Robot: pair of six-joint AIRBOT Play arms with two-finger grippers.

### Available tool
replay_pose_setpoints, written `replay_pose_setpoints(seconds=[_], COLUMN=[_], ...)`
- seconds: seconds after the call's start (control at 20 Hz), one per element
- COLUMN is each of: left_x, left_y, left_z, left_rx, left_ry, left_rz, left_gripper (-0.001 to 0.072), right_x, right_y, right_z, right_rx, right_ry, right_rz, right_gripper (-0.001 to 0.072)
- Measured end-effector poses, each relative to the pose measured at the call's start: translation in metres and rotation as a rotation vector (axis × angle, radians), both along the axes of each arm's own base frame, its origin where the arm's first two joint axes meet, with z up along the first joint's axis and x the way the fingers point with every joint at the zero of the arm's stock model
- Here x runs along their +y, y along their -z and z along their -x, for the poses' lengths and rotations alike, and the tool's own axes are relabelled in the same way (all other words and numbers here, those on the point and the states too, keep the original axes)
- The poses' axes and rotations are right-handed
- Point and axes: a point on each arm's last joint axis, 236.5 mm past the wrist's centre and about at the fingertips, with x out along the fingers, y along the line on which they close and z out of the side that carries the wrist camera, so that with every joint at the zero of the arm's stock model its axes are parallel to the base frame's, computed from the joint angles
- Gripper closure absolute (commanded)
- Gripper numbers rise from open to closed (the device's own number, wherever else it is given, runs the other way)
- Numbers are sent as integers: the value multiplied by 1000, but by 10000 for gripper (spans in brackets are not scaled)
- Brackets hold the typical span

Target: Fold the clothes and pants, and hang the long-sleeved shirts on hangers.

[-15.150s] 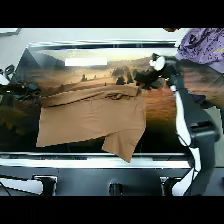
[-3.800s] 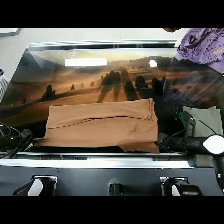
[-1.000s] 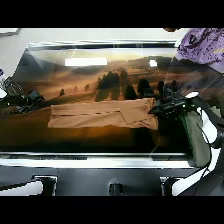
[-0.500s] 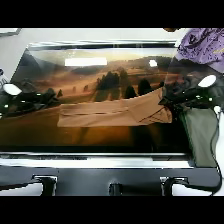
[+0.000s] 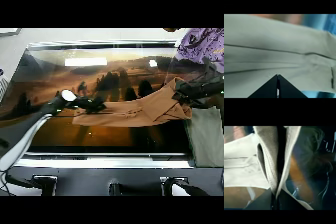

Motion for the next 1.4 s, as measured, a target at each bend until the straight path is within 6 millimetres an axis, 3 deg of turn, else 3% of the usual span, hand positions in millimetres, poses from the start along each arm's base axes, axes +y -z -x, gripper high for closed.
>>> replay_pose_setpoints(seconds=[0.2, 0.4, 0.6, 0.75, 0.9, 1.05, 1.15, 1.25, 1.4], left_x=[-98, -174, -220, -232, -224, -192, -153, -101, 3], left_y=[3, 9, 21, 23, 19, 4, -12, -29, -59], left_z=[17, 31, 42, 44, 38, 26, 11, -5, -35], left_rx=[21, 58, 102, 113, 117, 81, 35, -10, -77], left_ry=[86, 126, 133, 133, 149, 203, 238, 259, 234], left_rz=[83, 147, 187, 201, 195, 125, 32, -94, -326], left_gripper=[693, 693, 693, 694, 694, 693, 693, 693, 692], right_x=[-1, -5, -8, -13, -23, -24, -15, 6, 49], right_y=[-30, -54, -60, -59, -57, -58, -61, -64, -60], right_z=[6, 8, 15, 18, 19, 16, 11, 5, 0], right_rx=[-36, -65, -47, -31, -13, -11, -25, -37, -28], right_ry=[-3, 5, 23, 39, 83, 144, 168, 160, 132], right_rz=[19, 42, 49, 70, 96, 77, 39, 8, -26], right_gripper=[683, 683, 683, 683, 683, 684, 685, 685, 685])
